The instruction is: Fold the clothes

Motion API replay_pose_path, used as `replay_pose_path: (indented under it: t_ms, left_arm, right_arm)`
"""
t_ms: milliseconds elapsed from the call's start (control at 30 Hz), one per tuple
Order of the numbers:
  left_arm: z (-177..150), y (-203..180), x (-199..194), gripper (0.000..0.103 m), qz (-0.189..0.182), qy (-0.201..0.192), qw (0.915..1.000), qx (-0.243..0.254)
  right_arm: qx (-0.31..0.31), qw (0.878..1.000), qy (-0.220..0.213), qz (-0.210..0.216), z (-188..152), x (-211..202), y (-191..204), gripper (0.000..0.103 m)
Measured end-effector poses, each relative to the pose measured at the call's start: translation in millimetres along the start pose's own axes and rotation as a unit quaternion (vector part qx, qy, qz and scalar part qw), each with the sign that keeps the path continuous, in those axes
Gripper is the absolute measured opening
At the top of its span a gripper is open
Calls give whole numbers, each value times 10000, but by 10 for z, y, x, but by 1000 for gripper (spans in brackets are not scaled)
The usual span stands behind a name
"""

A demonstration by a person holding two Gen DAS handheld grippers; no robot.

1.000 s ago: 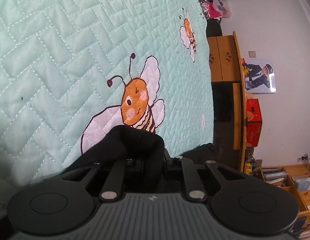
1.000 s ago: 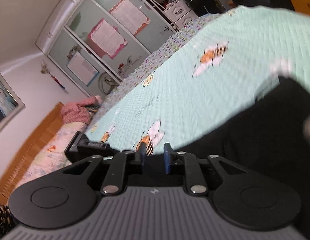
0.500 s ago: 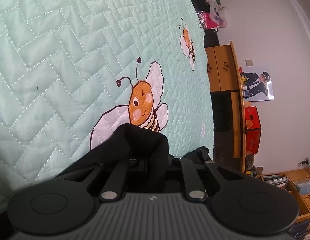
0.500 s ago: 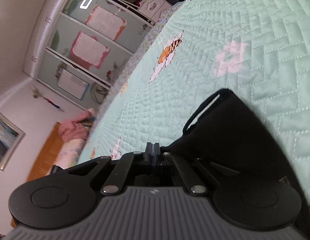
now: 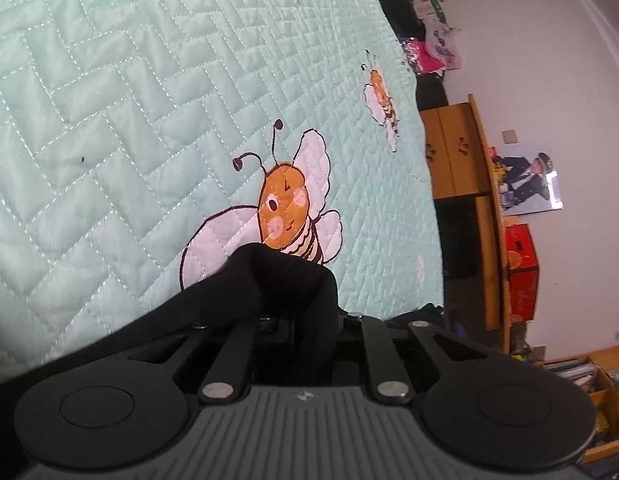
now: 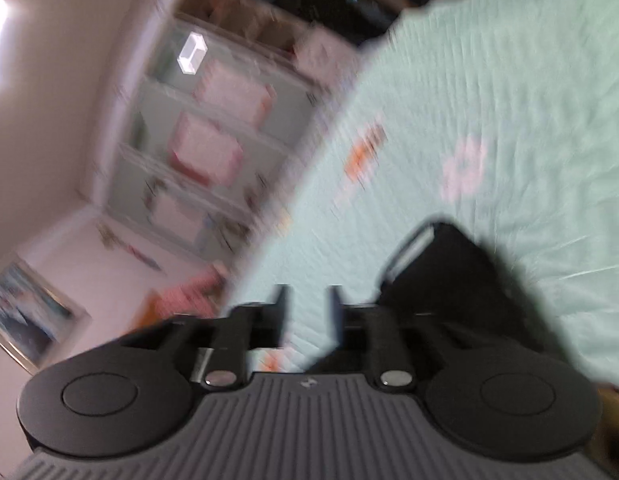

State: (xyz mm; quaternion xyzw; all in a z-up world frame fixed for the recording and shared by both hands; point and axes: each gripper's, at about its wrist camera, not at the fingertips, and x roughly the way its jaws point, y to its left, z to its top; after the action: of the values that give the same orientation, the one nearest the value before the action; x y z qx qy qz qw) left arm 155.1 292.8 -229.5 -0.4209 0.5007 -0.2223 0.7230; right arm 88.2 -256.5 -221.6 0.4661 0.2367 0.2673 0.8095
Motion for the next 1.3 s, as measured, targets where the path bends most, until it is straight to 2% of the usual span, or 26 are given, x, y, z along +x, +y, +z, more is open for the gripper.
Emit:
replay_pose_path:
  t_ms: [33,67,167,267,433,533,633,767,900,933,967,1067,1200,1233,1267,1300]
  left_arm:
    - [-1,-2,0,16,24,-8,10000,-34]
    - [-1,5,1,16,30,-14,10000,-70]
    - [-6,38,1,16,10,-39,9999,-160]
    - [-35,47,-7,16,43,-108,9997,-227]
    - [-55,40,-22,16,108,-146,9993,-324]
    - [-59,39,-26,16,120,-142,9992,-357]
    - [-57,50,-31,16,123,-137,9992,-365]
    - [-54,52,-32,16,106,-126,9991,-381]
    - [-63,56,-37,16,96,-123,9992,-381]
    - [-64,60,-40,16,93,-121,9992,-377]
    - [-62,67,-44,16,89,-116,9992,-378]
    - [-70,72,-52,16,86,-119,9992,-372]
    - [-78,68,-55,16,87,-134,9992,-368]
    - [-82,63,-55,16,94,-139,9992,-367]
    - [-84,57,-57,16,109,-147,9992,-366]
    - [-86,50,-58,16,124,-156,9991,-365]
  right_arm:
    - [-97,9999,-115,-84,23,-190,41,72]
    - [-268,9991,-155,-294,65,-379,70,78]
    - [-552,9937,198,-954,244,-748,-11,80]
    - [-218,9900,716,-1195,334,-857,-279,80]
    - [-98,9849,1502,-851,403,-516,-393,83]
    - [-182,9767,2014,-717,405,-286,-388,84]
    - [-315,9629,2572,-754,389,-163,-377,86]
    - [-351,9447,3208,-586,449,-25,-332,89]
    - [-409,9178,3943,-228,323,139,-229,93]
    - [-382,9132,4054,-151,298,152,-207,98]
    - [-292,9117,4098,-59,288,151,-197,103]
    - [-173,9136,4062,42,263,137,-177,103]
    - [-383,9300,3654,-135,165,-1,-57,101]
    - [-416,9342,3534,-248,140,-13,-23,94]
    - [-395,9389,3399,-379,119,-28,3,80]
    - [-334,9435,3257,-512,100,-36,19,71]
